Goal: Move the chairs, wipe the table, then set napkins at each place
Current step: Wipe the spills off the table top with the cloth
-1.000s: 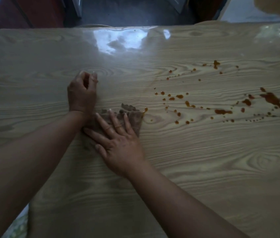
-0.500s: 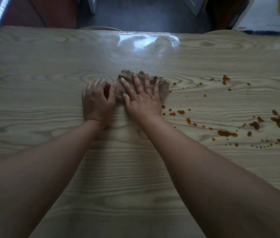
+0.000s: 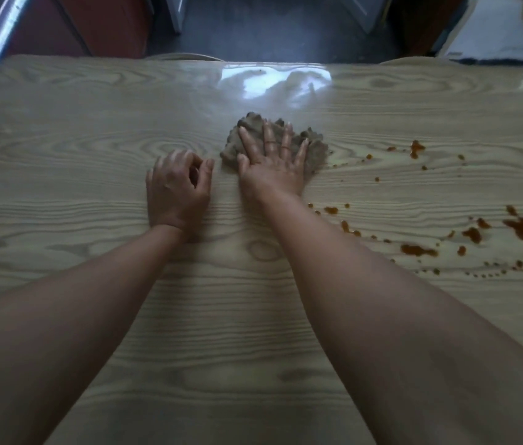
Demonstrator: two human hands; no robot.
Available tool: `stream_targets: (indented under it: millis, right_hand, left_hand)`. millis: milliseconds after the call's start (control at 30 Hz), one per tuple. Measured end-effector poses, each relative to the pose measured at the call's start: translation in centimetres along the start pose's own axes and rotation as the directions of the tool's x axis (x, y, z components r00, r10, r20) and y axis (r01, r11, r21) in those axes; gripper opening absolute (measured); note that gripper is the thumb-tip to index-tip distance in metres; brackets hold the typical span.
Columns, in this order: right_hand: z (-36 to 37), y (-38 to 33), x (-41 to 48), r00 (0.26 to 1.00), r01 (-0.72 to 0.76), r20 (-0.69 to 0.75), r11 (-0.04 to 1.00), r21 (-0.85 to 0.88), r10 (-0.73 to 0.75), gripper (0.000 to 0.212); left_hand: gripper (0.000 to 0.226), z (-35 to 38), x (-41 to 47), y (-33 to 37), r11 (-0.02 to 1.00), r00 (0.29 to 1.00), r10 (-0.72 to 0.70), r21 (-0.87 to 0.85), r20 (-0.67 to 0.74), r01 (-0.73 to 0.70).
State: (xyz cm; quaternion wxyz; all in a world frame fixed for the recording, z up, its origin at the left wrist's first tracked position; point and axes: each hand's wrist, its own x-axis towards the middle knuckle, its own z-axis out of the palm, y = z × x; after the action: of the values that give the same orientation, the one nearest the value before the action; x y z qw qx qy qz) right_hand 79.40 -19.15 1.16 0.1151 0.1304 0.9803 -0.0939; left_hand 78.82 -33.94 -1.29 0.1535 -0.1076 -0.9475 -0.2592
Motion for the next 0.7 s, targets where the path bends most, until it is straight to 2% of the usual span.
stream_targets:
  millis: [267,333,433,533,600,700]
  right_hand:
    - [2.8,0.5,-9.5,0.979,0.194,-0.057,0.981,-0.006,-0.194,0.053]
    - [3.5,0.9,-11.8,0.971,0.230,-0.064,0.973,-0.028,-0.231,0.053]
    - [4.4,2.5,-14.7,0.949,0.299,-0.085,0.952,-0.062,-0.304,0.054]
    - [4.7,4.1,-16.1,0.927,0.353,-0.104,0.932,-0.076,-0.360,0.058]
    - [4.9,4.6,-16.1,0.927,0.352,-0.105,0.932,-0.085,-0.359,0.059]
    - [4.7,4.3,-14.5,0.952,0.270,-0.131,0.961,-0.062,-0.276,0.059]
  left_hand:
    - [0.032,-0.3,-0.2,0.5,0.999,0.999,-0.037,-0.011,0.003,0.037]
    - [0.033,-0.1,-0.3,0.8,0.991,0.995,-0.102,-0.086,-0.007,0.101]
    - [0.039,0.6,-0.7,2.2,0.940,0.981,-0.192,-0.289,-0.012,0.180]
    - [0.036,1.5,-1.2,4.6,0.913,0.986,-0.169,-0.375,0.005,0.159]
    - [0.035,2.3,-1.0,6.1,0.896,0.987,-0.160,-0.417,0.020,0.153]
    - [0.035,3.3,-0.6,7.1,0.877,0.981,-0.195,-0.444,0.019,0.183]
